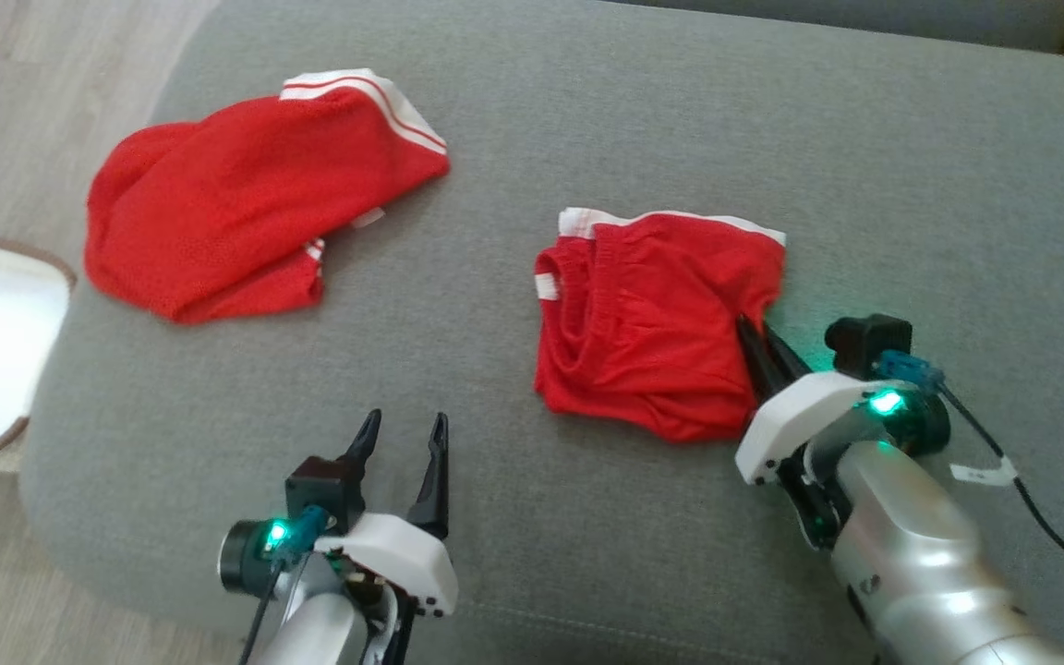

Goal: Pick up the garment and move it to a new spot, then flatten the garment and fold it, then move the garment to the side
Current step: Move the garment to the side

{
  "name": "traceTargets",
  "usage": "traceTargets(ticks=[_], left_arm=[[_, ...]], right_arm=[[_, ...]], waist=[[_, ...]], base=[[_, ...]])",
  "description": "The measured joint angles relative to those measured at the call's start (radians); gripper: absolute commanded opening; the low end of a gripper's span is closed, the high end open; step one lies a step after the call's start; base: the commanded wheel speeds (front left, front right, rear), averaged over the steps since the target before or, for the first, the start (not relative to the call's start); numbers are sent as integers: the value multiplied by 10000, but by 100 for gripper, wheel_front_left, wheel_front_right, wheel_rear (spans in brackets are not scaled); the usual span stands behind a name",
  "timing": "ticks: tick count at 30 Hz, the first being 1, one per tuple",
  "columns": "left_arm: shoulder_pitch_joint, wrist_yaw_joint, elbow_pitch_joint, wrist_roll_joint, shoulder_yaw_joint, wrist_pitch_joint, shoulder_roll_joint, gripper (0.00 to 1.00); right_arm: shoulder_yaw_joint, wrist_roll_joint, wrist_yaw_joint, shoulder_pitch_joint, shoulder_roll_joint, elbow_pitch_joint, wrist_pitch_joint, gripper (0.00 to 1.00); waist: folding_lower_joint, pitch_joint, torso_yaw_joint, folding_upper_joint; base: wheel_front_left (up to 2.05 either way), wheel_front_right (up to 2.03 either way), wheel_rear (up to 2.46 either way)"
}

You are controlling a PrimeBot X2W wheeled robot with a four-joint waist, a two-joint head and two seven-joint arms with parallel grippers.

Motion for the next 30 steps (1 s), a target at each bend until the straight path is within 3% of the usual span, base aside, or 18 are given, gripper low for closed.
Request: traceTargets(ticks=[4,11,12,20,26,30], left_arm=[[1,-8,0,82,242,0,-2,100],[-394,-188,105,324,431,2,-2,100],[-394,-188,105,324,431,2,-2,100],[-1262,-355,290,543,351,0,0,100],[-1449,-527,546,792,199,0,-2,100],[-1817,-625,642,993,205,0,-10,100]], right_arm=[[169,180,0,-8,67,-10,-190,0],[826,585,0,-9,50,-416,-274,0],[826,585,0,-9,50,-416,-274,0],[1643,1168,0,-122,46,-1204,-276,0],[1436,1348,0,-438,-29,-1494,-276,0],[1260,1041,0,-677,-376,-1365,-276,0]], waist=[[0,9,-580,0],[-2,-117,-2564,0],[-2,-117,-2564,0],[-2,2,-5278,0],[-2,324,-7008,0],[-1,853,-7498,0]], base=[[0,0,0],[0,0,0],[0,0,0],[0,0,0],[0,0,0],[0,0,0]])
